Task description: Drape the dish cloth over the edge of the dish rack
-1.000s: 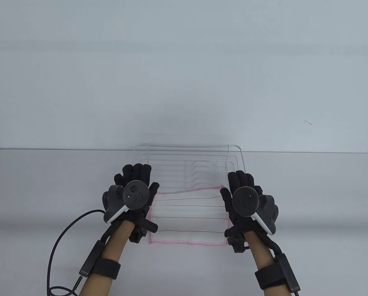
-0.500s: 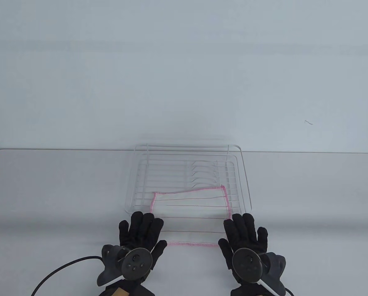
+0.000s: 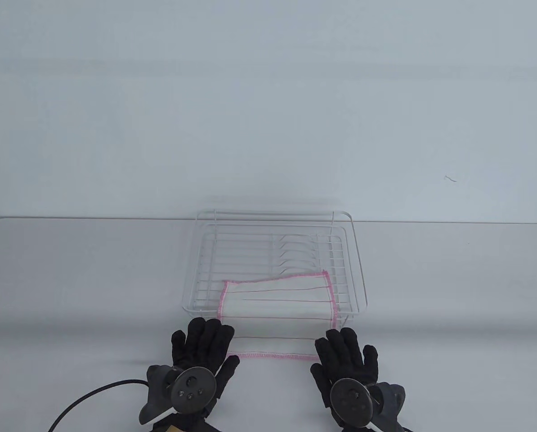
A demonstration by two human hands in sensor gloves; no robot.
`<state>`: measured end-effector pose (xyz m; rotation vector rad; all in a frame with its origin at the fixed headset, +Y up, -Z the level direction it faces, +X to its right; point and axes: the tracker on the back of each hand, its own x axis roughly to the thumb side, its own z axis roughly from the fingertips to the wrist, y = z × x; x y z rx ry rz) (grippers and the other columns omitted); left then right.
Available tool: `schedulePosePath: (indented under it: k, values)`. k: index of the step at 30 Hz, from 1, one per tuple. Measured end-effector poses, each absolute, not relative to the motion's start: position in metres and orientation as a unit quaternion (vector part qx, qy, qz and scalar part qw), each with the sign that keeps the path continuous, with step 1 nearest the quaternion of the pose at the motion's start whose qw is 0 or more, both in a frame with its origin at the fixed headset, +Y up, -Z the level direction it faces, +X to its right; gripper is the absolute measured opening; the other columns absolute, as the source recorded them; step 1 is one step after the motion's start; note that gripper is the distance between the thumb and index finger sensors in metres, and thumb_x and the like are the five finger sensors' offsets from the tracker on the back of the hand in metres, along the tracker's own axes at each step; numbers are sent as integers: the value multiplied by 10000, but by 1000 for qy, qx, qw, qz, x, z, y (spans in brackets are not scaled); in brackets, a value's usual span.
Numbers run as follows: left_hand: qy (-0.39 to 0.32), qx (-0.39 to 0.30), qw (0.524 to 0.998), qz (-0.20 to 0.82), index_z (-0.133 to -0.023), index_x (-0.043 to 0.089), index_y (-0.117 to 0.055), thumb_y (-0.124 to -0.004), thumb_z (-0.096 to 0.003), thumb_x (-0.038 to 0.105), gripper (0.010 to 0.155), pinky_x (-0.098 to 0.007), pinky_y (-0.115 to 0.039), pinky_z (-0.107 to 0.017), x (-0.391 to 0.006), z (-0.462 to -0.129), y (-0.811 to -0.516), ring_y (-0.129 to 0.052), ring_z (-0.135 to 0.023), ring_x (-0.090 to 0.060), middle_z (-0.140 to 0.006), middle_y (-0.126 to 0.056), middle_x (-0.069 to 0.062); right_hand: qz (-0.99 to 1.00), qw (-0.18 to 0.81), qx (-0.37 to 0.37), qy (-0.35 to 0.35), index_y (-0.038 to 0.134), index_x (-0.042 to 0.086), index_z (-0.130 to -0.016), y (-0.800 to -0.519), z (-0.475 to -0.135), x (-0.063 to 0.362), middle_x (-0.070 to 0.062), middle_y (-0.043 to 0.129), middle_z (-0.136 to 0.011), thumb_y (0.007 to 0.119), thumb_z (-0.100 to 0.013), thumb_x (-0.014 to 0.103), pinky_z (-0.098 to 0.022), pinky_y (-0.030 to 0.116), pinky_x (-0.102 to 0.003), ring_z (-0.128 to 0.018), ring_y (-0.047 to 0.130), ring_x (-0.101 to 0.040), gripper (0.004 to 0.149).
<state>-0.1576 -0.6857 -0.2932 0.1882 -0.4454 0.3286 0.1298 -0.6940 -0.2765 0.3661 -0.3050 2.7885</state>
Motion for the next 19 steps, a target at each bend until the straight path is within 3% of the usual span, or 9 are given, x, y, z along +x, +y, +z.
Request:
schedulePosePath:
  k: [19]
  values:
    - [-224, 76, 957, 165, -1134, 32, -473, -553, -640, 373, 606, -793, -272, -632, -156, -291, -687, -357, -1047, -613, -1148, -465, -330, 973, 177, 123, -85, 509, 145, -1103, -694, -278, 133, -141, 447, -1191, 558, -646, 400, -724, 282, -692, -1133, 375, -397, 526]
